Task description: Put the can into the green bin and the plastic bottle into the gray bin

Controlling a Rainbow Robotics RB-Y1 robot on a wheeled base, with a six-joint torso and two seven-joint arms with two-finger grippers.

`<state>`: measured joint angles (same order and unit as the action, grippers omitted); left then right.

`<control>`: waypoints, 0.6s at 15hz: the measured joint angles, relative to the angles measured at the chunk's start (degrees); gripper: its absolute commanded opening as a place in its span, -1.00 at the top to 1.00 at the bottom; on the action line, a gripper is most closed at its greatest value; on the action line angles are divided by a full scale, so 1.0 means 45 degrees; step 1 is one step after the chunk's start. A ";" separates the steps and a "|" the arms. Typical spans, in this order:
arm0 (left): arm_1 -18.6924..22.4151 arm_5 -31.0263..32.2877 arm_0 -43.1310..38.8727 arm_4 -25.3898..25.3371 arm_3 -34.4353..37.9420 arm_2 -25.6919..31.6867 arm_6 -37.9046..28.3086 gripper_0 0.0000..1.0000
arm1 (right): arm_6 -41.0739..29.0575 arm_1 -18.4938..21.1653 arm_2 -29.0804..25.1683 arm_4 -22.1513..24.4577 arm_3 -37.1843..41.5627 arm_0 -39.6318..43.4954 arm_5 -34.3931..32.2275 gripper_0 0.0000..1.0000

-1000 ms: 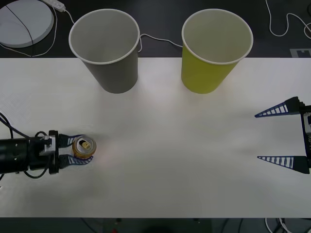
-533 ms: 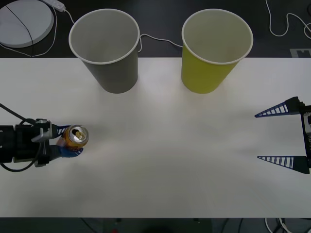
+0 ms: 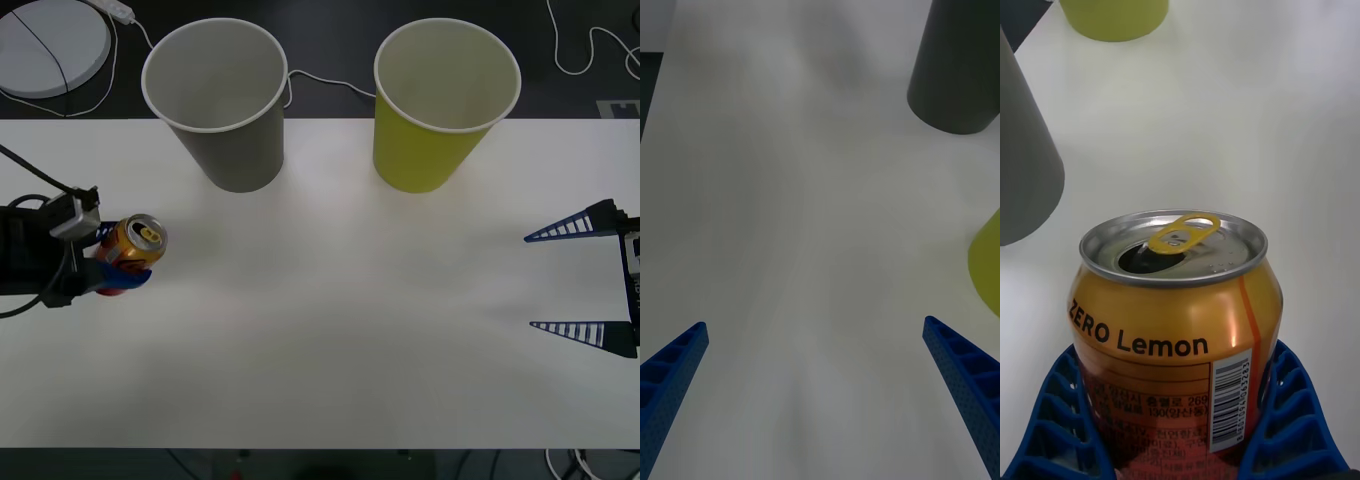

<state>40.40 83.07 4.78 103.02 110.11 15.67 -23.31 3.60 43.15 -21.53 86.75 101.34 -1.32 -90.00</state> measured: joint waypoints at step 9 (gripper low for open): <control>0.2361 0.0015 0.1616 -0.0520 0.2800 -0.2053 -0.4295 1.00 | 0.0000 0.0000 0.0000 0.0000 0.0000 0.0000 0.0000 -1.00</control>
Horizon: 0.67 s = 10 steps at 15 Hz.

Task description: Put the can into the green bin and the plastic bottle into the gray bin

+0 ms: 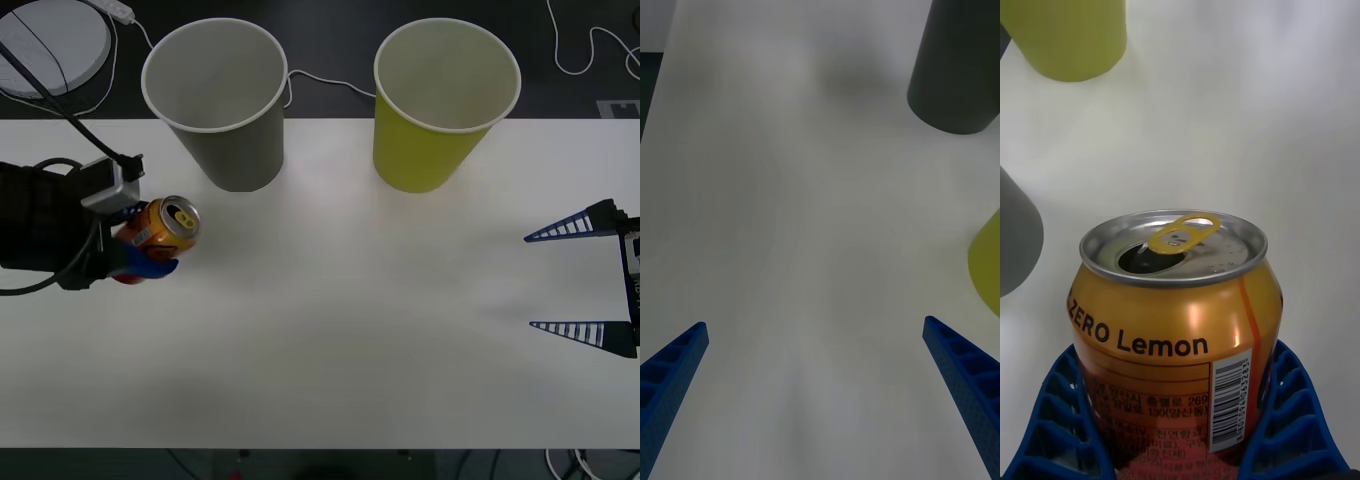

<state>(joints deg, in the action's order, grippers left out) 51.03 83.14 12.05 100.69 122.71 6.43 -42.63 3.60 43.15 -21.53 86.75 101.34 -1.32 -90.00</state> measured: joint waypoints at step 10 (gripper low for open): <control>0.0907 -0.0029 0.5099 -0.0538 -0.0913 -0.3513 -0.3633 1.00 | 0.0000 0.0000 0.0000 0.0000 0.0000 0.0000 0.0000 -1.00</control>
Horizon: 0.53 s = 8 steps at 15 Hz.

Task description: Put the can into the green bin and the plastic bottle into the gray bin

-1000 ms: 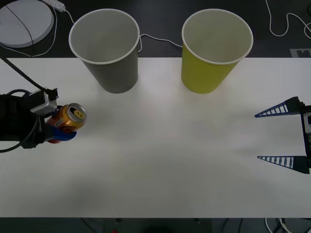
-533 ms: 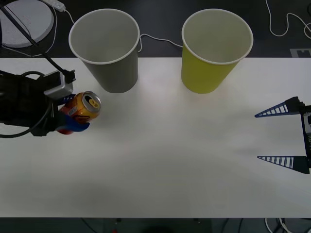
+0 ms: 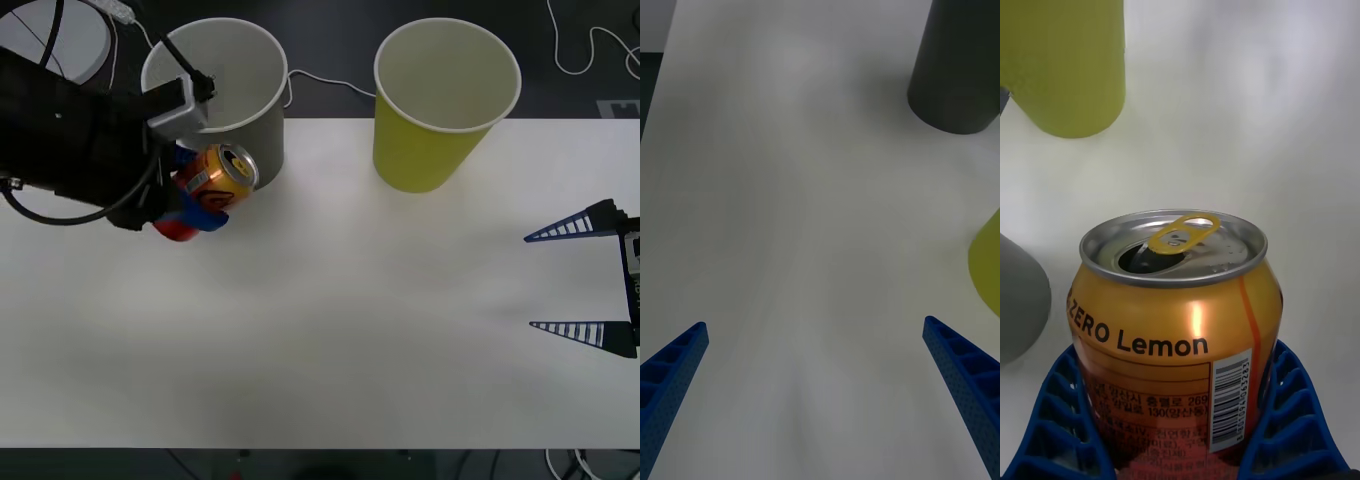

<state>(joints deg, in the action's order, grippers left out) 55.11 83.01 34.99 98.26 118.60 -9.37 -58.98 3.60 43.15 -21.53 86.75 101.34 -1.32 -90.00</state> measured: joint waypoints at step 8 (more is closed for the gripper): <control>0.0109 -0.1322 0.6647 -0.0474 -0.3183 -0.4885 -0.3283 1.00 | 0.0000 0.0000 0.0000 0.0000 0.0000 0.0000 0.0000 -1.00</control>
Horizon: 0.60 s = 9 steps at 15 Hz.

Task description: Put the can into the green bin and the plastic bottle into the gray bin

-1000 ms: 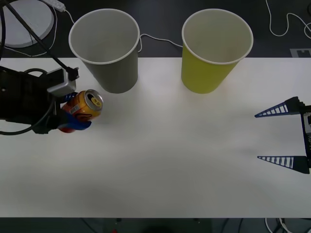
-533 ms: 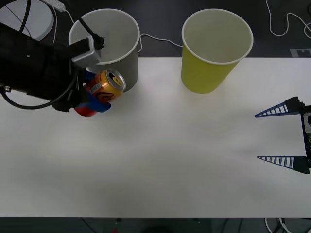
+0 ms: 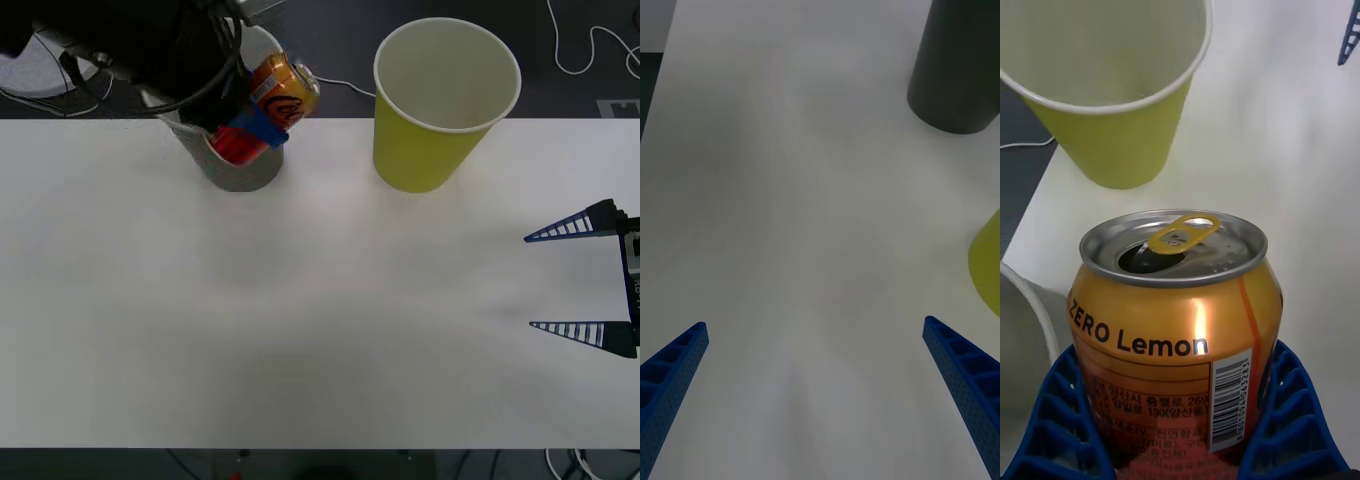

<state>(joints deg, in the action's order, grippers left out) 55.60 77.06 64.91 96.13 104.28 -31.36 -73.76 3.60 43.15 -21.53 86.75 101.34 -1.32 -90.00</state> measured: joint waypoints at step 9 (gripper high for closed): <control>-0.3349 -0.1319 0.3864 0.0366 -0.5325 -0.2233 -0.0505 1.00 | 0.0000 0.0000 0.0000 0.0000 0.0000 0.0000 0.0000 -1.00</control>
<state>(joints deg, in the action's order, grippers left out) 40.53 71.13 82.29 97.78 80.32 -41.41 -76.03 3.60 43.15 -21.53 86.75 101.34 -1.32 -90.00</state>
